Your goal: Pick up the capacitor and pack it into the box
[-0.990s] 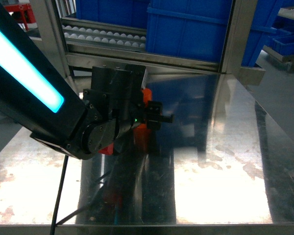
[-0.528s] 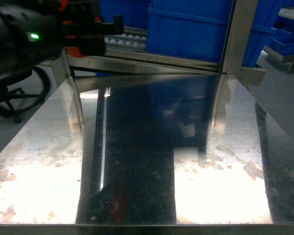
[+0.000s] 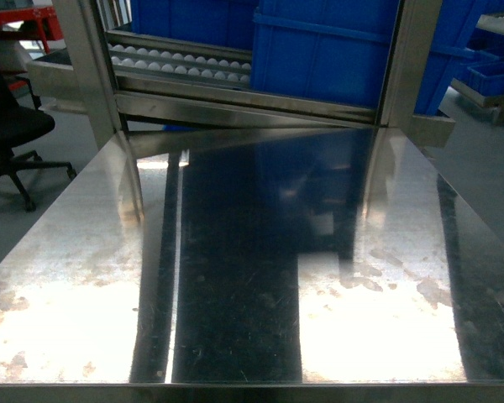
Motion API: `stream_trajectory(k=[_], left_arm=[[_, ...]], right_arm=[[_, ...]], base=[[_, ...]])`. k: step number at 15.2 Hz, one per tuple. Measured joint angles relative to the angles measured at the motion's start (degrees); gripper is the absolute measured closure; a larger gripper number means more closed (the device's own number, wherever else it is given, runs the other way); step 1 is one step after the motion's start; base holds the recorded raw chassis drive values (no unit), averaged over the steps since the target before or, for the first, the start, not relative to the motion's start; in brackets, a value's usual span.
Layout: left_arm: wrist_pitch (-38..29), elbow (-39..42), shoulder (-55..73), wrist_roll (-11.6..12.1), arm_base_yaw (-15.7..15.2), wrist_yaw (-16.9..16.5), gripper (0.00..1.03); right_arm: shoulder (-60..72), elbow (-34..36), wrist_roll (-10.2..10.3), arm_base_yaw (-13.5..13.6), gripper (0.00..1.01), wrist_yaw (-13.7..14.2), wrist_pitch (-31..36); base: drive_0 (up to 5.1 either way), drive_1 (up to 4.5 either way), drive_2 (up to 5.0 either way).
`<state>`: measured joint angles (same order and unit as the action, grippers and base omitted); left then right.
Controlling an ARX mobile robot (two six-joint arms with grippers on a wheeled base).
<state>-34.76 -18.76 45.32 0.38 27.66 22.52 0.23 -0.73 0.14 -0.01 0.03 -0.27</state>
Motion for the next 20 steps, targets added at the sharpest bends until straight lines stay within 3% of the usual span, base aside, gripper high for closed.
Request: stream_trajectory(k=[1, 2, 3, 8, 13, 14, 15, 20], left_arm=[[0.3, -0.1, 0.2, 0.0, -0.2, 0.1, 0.59], [5.6, -0.9, -0.4, 0.0, -0.2, 1.8, 0.59], [11.5, -0.2, -3.1, 0.0, -2.1, 1.6, 0.59], [14.3, 9.7, -15.0, -0.1, -14.1, -8.8, 0.59], [17.8, 14.3, -23.4, -0.2, -20.8, -15.5, 0.59], [19.0, 14.9, -25.0, -0.2, -24.1, -20.0, 0.59], [19.7, 15.4, -26.3, -0.2, -27.6, -22.0, 0.59], [21.2, 18.0, -31.9, -0.3, -27.6, -22.5, 0.59]], right_arm=[[0.0, 0.0, 0.0, 0.0, 0.03, 0.0, 0.0], [0.0, 0.0, 0.0, 0.0, 0.03, 0.0, 0.0], [0.0, 0.0, 0.0, 0.0, 0.03, 0.0, 0.0], [0.0, 0.0, 0.0, 0.0, 0.03, 0.0, 0.0], [0.0, 0.0, 0.0, 0.0, 0.03, 0.0, 0.0], [0.0, 0.0, 0.0, 0.0, 0.03, 0.0, 0.0], [0.0, 0.0, 0.0, 0.0, 0.03, 0.0, 0.0], [0.0, 0.0, 0.0, 0.0, 0.03, 0.0, 0.0]], base=[[0.0, 0.00, 0.0], [0.0, 0.00, 0.0], [0.0, 0.00, 0.0], [0.0, 0.00, 0.0], [0.0, 0.00, 0.0], [0.0, 0.00, 0.0], [0.0, 0.00, 0.0], [0.0, 0.00, 0.0]])
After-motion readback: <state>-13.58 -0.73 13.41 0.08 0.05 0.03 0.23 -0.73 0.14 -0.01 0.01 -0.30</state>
